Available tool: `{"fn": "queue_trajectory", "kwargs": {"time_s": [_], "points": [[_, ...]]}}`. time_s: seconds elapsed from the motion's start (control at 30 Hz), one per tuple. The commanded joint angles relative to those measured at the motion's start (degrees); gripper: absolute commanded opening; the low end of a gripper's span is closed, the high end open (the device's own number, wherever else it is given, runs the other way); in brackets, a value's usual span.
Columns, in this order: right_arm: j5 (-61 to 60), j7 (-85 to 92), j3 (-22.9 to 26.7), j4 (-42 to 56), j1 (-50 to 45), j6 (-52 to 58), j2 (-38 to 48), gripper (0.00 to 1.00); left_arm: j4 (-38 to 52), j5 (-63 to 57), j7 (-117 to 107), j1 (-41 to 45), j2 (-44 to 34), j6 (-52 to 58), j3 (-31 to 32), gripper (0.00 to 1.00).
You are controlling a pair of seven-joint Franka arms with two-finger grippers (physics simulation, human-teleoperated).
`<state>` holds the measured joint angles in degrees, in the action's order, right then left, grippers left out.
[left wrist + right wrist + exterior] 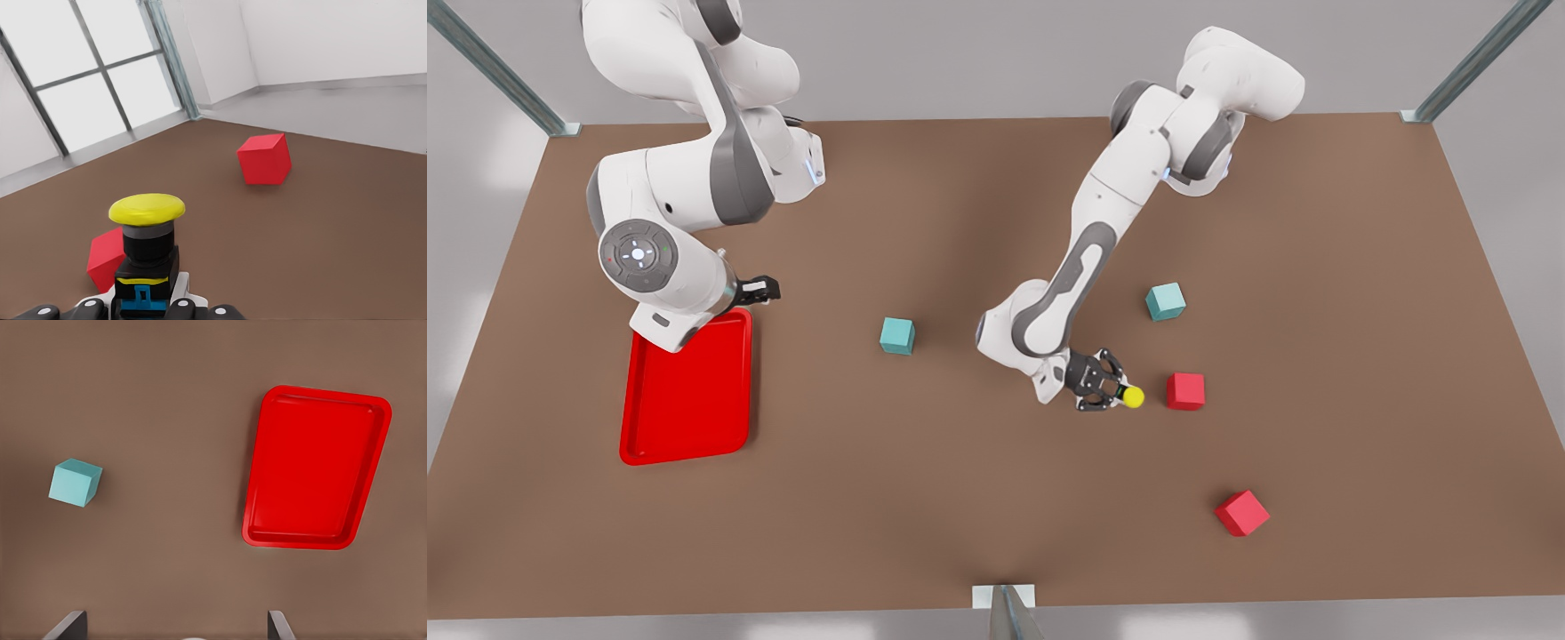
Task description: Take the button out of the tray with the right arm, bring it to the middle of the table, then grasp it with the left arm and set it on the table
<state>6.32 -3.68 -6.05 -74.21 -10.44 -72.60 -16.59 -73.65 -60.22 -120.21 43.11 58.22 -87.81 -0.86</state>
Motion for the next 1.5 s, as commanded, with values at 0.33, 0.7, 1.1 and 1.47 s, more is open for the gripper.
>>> {"fn": "queue_trajectory", "kwargs": {"time_s": [0.33,0.7,1.1,1.47], "points": [[0.19,-0.1,0.07,0.03,0.15,0.09,0.07,1.0,-8.7,-13.26,-63.75,-1.53,2.08,-7.12,-0.11,0.43],[0.45,-0.28,0.25,0.03,0.77,-0.26,-0.19,1.0,-10.37,-14.49,-61.46,-2.06,1.99,-7.03,-0.11,1.0],[1.59,-0.1,0.69,0.12,1.38,0.26,-0.11,1.0,-10.37,-15.28,-58.92,-1.88,1.64,-4.92,-0.64,1.0],[0.8,0.34,0.6,0.03,5.16,-3.25,0.33,1.0,-10.2,-14.67,-31.16,-1.36,-3.37,6.68,-0.46,1.0]]}}
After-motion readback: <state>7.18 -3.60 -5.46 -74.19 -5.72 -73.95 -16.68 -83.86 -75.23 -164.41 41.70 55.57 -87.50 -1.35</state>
